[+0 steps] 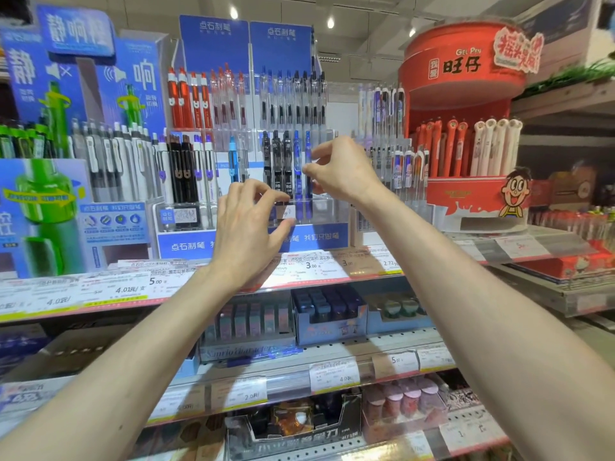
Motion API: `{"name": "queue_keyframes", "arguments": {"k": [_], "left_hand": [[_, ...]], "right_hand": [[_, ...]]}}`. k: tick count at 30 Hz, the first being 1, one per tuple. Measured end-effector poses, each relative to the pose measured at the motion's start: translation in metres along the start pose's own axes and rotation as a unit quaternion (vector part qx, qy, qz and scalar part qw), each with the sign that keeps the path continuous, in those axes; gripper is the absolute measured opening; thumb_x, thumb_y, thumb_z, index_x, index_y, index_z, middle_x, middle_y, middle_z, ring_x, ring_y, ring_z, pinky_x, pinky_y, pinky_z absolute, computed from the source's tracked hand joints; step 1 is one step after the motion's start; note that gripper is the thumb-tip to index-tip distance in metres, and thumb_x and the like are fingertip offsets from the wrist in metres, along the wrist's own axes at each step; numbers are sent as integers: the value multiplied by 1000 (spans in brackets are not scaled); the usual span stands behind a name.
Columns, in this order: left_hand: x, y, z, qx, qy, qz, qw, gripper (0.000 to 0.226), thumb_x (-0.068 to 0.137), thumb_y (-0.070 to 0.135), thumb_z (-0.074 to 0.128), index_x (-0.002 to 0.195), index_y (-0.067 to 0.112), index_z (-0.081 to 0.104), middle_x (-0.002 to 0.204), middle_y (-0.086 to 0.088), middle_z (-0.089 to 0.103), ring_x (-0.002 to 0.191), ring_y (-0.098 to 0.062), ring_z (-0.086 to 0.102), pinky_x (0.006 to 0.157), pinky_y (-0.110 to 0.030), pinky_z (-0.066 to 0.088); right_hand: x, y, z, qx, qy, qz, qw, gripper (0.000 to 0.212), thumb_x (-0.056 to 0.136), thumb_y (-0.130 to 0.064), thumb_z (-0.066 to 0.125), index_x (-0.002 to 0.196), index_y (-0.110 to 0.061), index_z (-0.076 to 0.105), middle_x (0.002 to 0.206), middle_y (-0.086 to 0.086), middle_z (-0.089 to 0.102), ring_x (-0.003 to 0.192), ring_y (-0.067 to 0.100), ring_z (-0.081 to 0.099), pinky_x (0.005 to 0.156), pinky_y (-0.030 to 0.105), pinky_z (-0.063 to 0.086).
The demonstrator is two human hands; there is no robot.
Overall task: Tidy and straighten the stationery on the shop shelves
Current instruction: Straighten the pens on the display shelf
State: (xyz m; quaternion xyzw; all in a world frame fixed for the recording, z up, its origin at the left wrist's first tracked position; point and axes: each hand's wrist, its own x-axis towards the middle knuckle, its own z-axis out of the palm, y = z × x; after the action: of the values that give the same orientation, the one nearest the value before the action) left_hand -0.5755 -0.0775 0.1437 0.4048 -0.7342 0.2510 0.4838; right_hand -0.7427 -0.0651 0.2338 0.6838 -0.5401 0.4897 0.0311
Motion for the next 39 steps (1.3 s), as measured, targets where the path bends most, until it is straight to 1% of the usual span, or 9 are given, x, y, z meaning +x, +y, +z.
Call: {"name": "queue_keyframes", "arguments": {"k": [8, 13, 18, 23, 27, 31, 34, 36, 39], "left_hand": [[-1, 2, 1, 2, 2, -1, 1000, 36, 88, 42, 68, 119, 25, 63, 109, 1, 52, 108, -20, 43, 92, -34, 33], [-2, 2, 1, -1, 6, -2, 1000, 36, 88, 42, 67, 119, 24, 63, 110, 1, 52, 108, -21, 43, 93, -36, 35], [-4, 3, 0, 8, 5, 3, 1000, 37, 90, 41, 66, 122, 23, 62, 111, -1, 52, 108, -22, 44, 93, -36, 35], [-10, 0, -8, -41, -11, 13, 999, 37, 94, 39, 61, 125, 20, 62, 116, -2, 54, 114, -23, 46, 98, -40, 41], [-25, 2, -22, -85, 7, 25, 996, 33, 94, 29, 63, 124, 15, 62, 119, -3, 57, 116, -19, 49, 101, -33, 40], [-51, 1, -43, -118, 56, 1, 991, 23, 92, 17, 65, 114, 10, 65, 108, -4, 60, 99, -14, 53, 88, -24, 43], [-80, -2, -59, -133, 76, -22, 988, 11, 93, 11, 65, 103, 8, 66, 92, -4, 61, 79, -14, 54, 72, -12, 41], [-106, -6, -62, -139, 66, -31, 988, 6, 93, 13, 64, 97, 9, 66, 86, -1, 62, 69, -14, 53, 67, -20, 43], [-150, -13, -53, -150, 7, -57, 987, 6, 92, 18, 62, 93, 14, 67, 82, 5, 63, 68, -10, 55, 65, -29, 47]], "right_hand": [[-4, 6, 13, 23, 42, 17, 999, 29, 88, -21, 75, 113, -7, 71, 107, 5, 74, 93, 19, 71, 88, 41, 59], [-8, 15, 23, 53, 73, 35, 995, 22, 87, -27, 75, 104, -13, 74, 96, 0, 75, 89, 18, 72, 81, 42, 61], [-20, 17, 31, 53, 98, 27, 993, 23, 90, -29, 69, 109, -14, 73, 96, -2, 76, 86, 17, 72, 78, 40, 61], [-39, 23, 29, 130, 83, 35, 987, 31, 93, -25, 61, 120, -14, 70, 105, -3, 74, 93, 11, 70, 87, 38, 59], [-63, 21, 23, 89, 65, -8, 994, 36, 95, -28, 58, 129, -18, 64, 123, -6, 69, 109, 8, 64, 101, 38, 52], [-92, 25, 16, 62, 82, -60, 993, 31, 97, -28, 57, 126, -20, 64, 127, -7, 64, 114, 7, 60, 100, 37, 52], [-121, 32, 7, 88, 92, -56, 990, 21, 97, -26, 58, 115, -21, 68, 112, -9, 65, 95, -1, 61, 85, 19, 54], [-144, 38, 5, 111, 93, -46, 988, 14, 96, -24, 61, 107, -21, 70, 101, -11, 68, 86, 1, 63, 74, 14, 51], [-178, 52, 16, 124, 49, -32, 991, 10, 95, -23, 64, 102, -22, 71, 90, -13, 71, 79, 6, 64, 70, 18, 51]]}}
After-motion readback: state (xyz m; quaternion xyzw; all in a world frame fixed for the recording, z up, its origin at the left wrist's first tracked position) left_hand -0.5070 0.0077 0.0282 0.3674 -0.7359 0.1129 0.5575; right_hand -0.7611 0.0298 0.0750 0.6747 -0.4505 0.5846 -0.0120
